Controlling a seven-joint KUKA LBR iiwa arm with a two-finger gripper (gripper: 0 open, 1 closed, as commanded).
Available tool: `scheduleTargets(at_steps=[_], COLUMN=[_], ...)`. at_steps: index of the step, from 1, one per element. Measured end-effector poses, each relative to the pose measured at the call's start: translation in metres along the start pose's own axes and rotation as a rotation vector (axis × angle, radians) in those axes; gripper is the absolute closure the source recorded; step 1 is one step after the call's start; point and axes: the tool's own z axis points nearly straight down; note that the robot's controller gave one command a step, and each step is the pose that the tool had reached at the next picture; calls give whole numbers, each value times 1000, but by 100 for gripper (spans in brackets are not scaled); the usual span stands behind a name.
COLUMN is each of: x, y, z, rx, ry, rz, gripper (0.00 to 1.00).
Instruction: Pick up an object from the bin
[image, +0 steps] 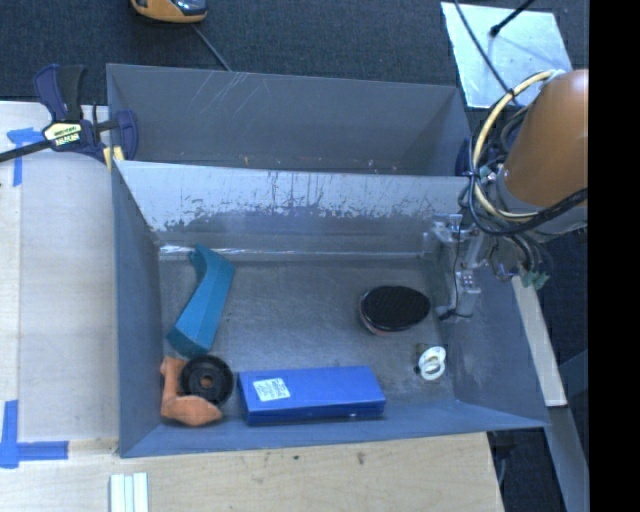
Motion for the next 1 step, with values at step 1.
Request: scheduleTargets(at_steps=[1], x=[-1], y=[0], z=[-5], rx=[1], ry=[-8], rz=[-2], gripper=[0])
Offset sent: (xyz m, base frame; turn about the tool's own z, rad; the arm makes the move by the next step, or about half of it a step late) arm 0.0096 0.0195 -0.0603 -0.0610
